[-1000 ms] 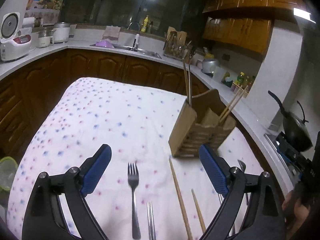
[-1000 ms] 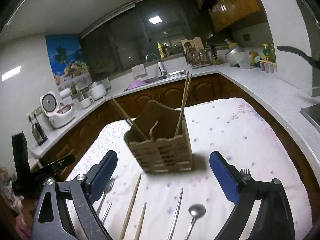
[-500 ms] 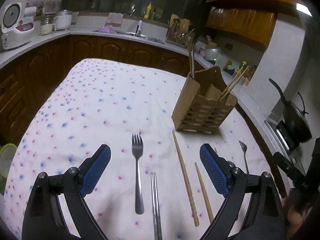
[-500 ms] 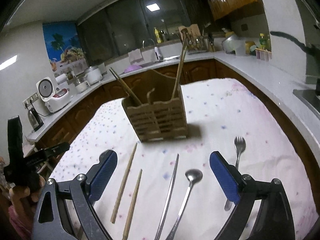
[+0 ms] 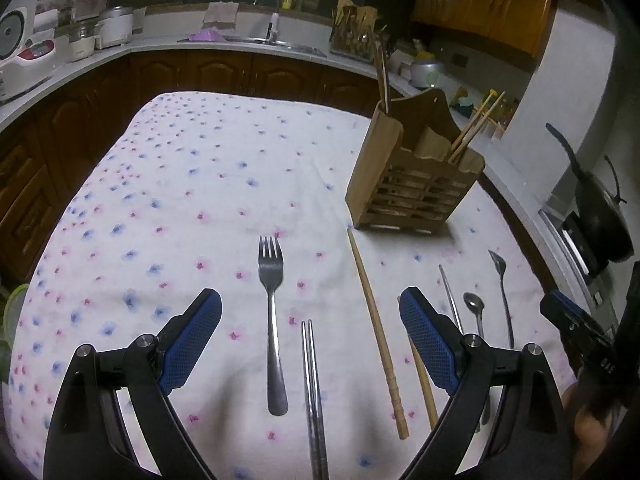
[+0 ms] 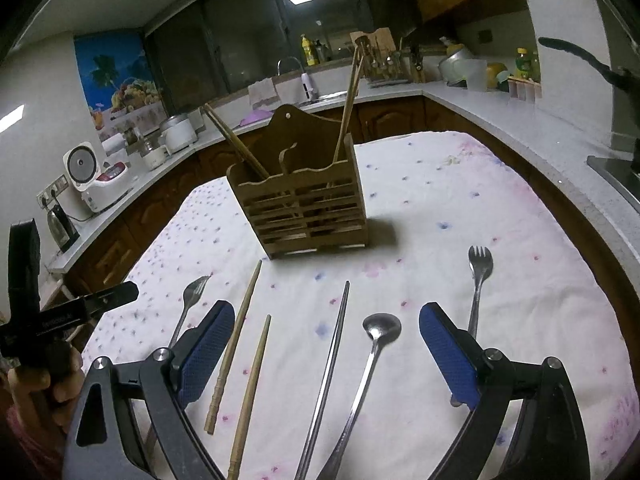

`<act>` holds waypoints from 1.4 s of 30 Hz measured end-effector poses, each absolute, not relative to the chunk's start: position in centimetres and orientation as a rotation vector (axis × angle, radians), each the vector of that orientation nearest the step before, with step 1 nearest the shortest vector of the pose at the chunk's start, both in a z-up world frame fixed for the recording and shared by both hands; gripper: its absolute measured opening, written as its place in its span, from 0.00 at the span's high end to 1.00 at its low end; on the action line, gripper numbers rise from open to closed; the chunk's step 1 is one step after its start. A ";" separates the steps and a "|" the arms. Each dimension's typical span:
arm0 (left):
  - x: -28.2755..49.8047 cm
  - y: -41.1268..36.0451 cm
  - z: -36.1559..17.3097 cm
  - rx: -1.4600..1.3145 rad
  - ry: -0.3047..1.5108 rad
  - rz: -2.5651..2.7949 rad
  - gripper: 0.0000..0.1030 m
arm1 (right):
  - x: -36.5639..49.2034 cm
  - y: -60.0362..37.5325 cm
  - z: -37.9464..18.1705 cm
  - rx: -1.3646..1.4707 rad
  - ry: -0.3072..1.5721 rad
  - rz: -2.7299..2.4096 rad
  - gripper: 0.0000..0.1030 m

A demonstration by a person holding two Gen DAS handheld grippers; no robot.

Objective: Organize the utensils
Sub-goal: 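Withdraw both open grippers from the holder toward the utensils on the cloth, then grasp a silver chopstick with the right gripper while the left grasps a wooden chopstick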

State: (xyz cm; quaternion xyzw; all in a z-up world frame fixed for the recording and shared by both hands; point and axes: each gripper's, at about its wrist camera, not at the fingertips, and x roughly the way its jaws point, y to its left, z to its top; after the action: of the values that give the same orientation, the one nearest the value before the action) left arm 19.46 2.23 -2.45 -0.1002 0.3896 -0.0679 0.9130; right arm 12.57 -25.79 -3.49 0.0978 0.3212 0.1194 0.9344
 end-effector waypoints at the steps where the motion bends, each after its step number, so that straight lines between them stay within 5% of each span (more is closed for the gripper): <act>1: 19.6 2.1 -2.6 -0.201 0.809 -0.140 0.10 | 12.8 -25.7 -3.7 0.195 0.663 0.243 0.08; 6: 20.6 1.5 -3.3 -0.176 0.839 -0.139 0.10 | 14.1 -25.2 -4.6 0.191 0.703 0.251 0.14; 12: 22.5 0.2 -4.1 -0.136 0.878 -0.157 0.10 | 16.2 -24.7 -5.6 0.162 0.750 0.248 0.41; 17: 24.9 -1.4 -5.2 -0.110 0.935 -0.179 0.24 | 18.5 -24.4 -6.6 0.158 0.798 0.262 0.59; 20: 26.5 -2.2 -5.6 -0.101 0.959 -0.182 0.35 | 19.9 -24.1 -7.3 0.144 0.831 0.267 0.63; 28: 30.5 -4.3 -6.8 -0.061 1.019 -0.203 0.40 | 22.8 -23.7 -8.9 0.130 0.897 0.263 0.72; 42: 33.8 -6.3 -9.8 0.045 1.083 -0.196 0.68 | 24.5 -22.5 -11.2 0.049 0.966 0.246 0.84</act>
State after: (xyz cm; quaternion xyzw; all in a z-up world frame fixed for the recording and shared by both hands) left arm 33.79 -6.25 -9.77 0.0215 0.5145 -0.0930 0.8522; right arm 24.51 -22.50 -11.17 0.0233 0.4630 0.1178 0.8782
